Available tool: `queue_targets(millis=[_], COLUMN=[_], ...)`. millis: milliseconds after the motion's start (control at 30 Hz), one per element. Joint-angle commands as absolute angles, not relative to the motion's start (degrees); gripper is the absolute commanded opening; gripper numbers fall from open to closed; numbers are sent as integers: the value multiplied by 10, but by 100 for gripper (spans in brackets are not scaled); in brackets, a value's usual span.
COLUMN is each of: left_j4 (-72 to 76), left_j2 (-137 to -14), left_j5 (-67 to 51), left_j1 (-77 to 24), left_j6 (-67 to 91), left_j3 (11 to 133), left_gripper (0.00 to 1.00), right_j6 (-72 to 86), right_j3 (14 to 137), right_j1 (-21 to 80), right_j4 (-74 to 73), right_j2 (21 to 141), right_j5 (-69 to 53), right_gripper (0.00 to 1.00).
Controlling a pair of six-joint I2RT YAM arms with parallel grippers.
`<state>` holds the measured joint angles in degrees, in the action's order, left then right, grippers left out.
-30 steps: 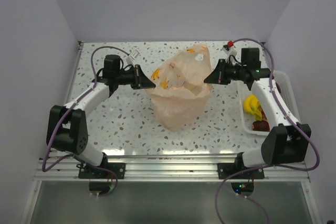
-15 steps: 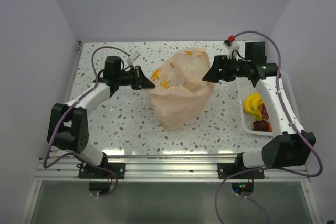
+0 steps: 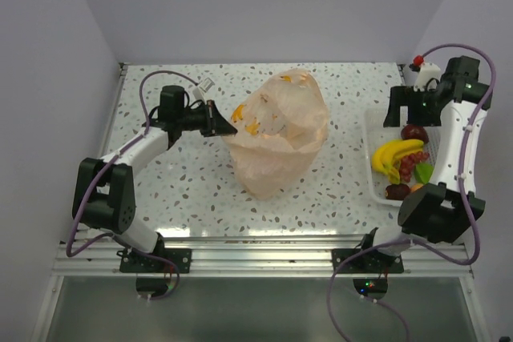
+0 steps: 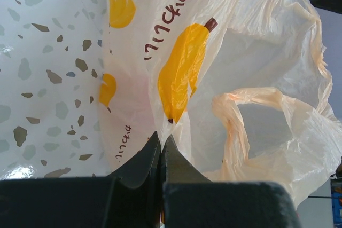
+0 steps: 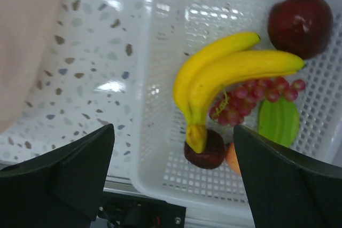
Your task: Place the fake fruits into the plastic bag and tie a complex knot
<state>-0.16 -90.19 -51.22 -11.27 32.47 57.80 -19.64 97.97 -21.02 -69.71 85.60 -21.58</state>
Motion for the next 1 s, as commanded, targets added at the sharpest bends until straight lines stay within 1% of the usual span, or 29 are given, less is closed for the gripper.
queue_targets(millis=[0, 33, 133, 367, 467, 667, 967], left_j4=[33, 33, 27, 37, 41, 43, 34], left_j2=[-896, -896, -901, -904, -891, -888, -892], left_j5=[-527, -527, -531, -540, -538, -535, -533], left_j1=[-111, -111, -111, -111, -111, -111, -111], left_j6=[336, 336, 334, 347, 343, 344, 339], left_j3=[574, 576, 580, 583, 580, 575, 583], left_gripper=[0, 0, 0, 0, 0, 0, 0], right_j6=[-182, -157, -123, -157, -165, -157, -147], right_j3=[956, 948, 919, 774, 744, 716, 668], right_j1=[-236, -236, -236, -236, -236, -235, -235], right_j4=[-717, -695, -686, -645, -636, -617, -559], right_j2=[882, 880, 865, 838, 831, 857, 885], right_j5=[-58, -41, -24, -1, -15, -38, -70], right_gripper=[95, 93, 88, 84, 83, 80, 79])
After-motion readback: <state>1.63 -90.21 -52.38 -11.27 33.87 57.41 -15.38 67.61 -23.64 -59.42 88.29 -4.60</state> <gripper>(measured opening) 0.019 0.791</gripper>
